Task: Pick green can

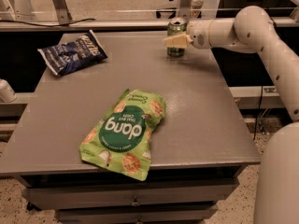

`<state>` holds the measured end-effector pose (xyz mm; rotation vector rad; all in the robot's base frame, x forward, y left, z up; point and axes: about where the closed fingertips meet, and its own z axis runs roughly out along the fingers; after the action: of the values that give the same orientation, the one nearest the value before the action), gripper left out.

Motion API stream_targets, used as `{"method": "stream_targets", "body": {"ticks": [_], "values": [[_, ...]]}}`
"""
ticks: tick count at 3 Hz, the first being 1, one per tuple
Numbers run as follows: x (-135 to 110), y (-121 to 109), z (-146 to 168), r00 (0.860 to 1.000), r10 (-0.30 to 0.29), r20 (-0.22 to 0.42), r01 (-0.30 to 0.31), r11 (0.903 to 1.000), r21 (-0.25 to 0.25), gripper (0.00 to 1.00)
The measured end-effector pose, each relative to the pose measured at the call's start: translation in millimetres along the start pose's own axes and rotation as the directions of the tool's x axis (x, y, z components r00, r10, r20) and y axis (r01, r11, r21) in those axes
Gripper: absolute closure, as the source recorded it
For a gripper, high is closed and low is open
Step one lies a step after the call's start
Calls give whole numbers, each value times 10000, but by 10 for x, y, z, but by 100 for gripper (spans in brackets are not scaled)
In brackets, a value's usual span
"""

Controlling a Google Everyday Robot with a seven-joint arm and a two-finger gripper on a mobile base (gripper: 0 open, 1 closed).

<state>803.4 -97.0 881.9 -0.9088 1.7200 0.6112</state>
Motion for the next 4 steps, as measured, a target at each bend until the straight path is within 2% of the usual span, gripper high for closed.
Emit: {"method": "stream_targets", "body": {"ticks": [2,3,4], "values": [[-172,54,-191,9984,-132,555,132,9999,21,85],[-356,289,-370,9963,-71,857,99,9994,-328,100],[-624,558,-590,9944,59,1059,38,9959,-906,100]]}}
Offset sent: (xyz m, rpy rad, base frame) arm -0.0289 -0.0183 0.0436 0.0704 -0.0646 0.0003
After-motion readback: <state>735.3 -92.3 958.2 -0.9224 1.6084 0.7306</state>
